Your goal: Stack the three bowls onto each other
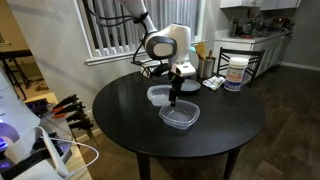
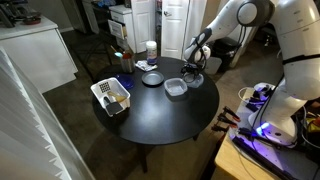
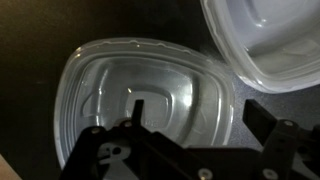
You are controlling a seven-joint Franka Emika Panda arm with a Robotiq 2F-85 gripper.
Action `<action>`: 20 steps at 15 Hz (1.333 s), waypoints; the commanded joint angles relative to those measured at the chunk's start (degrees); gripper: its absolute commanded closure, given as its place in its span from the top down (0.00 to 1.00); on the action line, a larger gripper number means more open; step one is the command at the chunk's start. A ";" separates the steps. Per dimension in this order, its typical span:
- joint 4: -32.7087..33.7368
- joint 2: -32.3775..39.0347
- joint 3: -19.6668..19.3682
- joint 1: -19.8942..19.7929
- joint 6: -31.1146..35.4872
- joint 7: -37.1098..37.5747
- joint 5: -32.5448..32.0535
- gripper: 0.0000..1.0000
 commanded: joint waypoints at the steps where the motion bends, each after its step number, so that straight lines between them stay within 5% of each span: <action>1: 5.25 3.53 0.72 -2.24 -0.52 -3.38 3.45 1.00; 7: 10.30 5.65 0.29 -2.91 -1.23 -3.17 3.29 0.93; 8: 10.96 6.47 0.41 -3.00 -1.55 -3.46 3.08 0.72; 20: 11.21 9.77 -0.03 -1.12 -1.73 -3.63 2.35 0.01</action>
